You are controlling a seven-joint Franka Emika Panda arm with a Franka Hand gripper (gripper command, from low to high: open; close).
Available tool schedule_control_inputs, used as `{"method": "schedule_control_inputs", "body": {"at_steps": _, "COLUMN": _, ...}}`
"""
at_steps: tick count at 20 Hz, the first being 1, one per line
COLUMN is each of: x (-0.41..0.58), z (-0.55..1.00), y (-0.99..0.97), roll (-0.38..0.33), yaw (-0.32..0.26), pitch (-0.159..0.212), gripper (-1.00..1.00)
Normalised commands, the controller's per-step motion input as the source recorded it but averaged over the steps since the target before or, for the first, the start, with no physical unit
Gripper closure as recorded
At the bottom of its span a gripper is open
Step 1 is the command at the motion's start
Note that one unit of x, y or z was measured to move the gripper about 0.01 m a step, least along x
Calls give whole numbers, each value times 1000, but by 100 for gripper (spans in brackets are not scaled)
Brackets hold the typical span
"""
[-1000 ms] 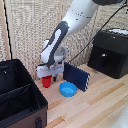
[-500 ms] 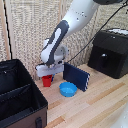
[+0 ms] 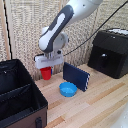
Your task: Please find the red cup among the items before you. Carefully move your gripper towards it and gently hold it. Locate the front section of the organizer in front of you. Transfer the red cup above the front section and let go, placing it within that section.
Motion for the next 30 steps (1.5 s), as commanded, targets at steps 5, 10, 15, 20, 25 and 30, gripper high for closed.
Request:
{"method": "schedule_control_inputs", "body": {"at_steps": 5, "x": -66, "z": 767, "y": 179, "roll": 109, "yaw": 0, "pitch": 107, "gripper": 100}}
{"method": "schedule_control_inputs", "body": {"at_steps": 10, "x": -97, "z": 807, "y": 395, "roll": 90, "yaw": 0, "pitch": 84, "gripper": 100}}
{"method": "schedule_control_inputs", "body": {"at_steps": 15, "x": -166, "z": 809, "y": 527, "roll": 83, "yaw": 1, "pitch": 57, "gripper": 100}}
{"method": "schedule_control_inputs", "body": {"at_steps": 20, "x": -339, "z": 768, "y": 670, "roll": 69, "yaw": 5, "pitch": 10, "gripper": 100}}
{"method": "schedule_control_inputs", "body": {"at_steps": 25, "x": -406, "z": 655, "y": 727, "roll": 33, "yaw": 0, "pitch": 0, "gripper": 100}}
{"method": "schedule_control_inputs", "body": {"at_steps": 30, "x": -339, "z": 339, "y": 828, "roll": 0, "yaw": 0, "pitch": 54, "gripper": 100}}
